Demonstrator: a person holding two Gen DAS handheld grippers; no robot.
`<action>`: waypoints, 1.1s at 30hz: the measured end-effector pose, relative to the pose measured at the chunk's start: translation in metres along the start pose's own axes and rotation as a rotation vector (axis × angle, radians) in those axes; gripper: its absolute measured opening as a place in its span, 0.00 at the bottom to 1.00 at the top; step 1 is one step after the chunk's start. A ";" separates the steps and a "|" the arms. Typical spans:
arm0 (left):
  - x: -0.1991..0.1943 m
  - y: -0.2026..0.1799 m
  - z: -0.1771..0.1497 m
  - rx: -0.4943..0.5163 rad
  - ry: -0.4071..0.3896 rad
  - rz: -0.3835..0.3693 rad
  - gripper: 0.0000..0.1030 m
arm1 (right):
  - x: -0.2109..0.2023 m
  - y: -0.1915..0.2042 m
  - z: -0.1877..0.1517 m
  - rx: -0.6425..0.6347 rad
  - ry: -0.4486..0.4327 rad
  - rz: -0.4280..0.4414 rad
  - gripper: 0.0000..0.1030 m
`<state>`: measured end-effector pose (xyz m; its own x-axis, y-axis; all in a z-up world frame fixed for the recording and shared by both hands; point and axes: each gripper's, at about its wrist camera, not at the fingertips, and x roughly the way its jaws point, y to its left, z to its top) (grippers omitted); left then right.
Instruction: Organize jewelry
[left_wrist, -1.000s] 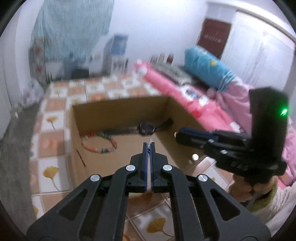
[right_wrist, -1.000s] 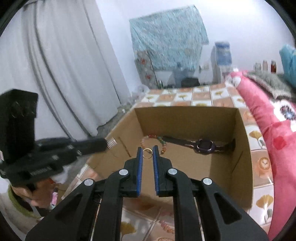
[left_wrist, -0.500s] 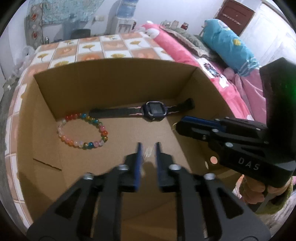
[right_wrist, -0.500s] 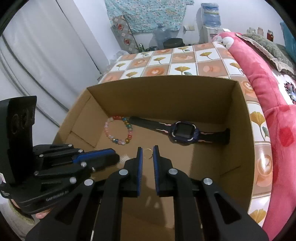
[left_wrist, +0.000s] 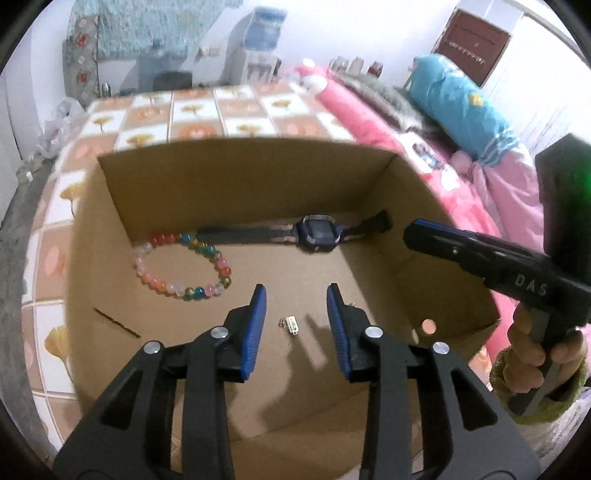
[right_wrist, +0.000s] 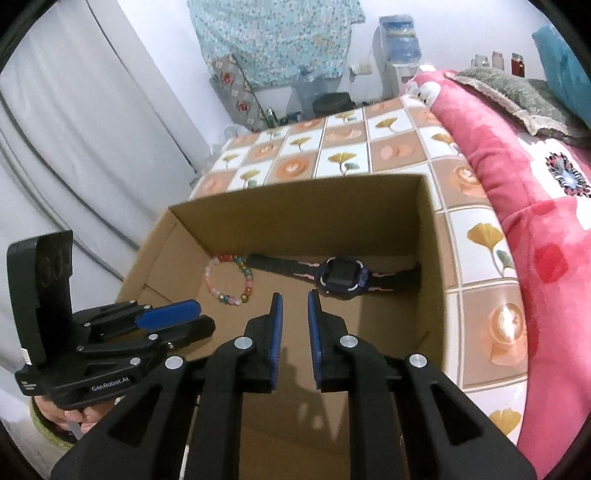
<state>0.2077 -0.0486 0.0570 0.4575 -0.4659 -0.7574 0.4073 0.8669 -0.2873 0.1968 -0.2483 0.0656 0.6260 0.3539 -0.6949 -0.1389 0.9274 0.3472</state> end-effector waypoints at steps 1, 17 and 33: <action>-0.007 -0.001 -0.001 0.006 -0.025 -0.007 0.35 | -0.009 0.000 -0.002 0.004 -0.021 0.010 0.16; -0.135 -0.021 -0.121 0.130 -0.233 -0.169 0.68 | -0.109 0.000 -0.129 -0.026 -0.156 0.081 0.20; -0.038 -0.046 -0.179 0.166 -0.054 0.087 0.64 | -0.027 0.028 -0.220 -0.001 0.113 -0.042 0.20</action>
<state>0.0301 -0.0387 -0.0060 0.5364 -0.4032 -0.7414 0.4869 0.8654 -0.1183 0.0071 -0.2050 -0.0446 0.5411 0.3257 -0.7753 -0.1150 0.9420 0.3154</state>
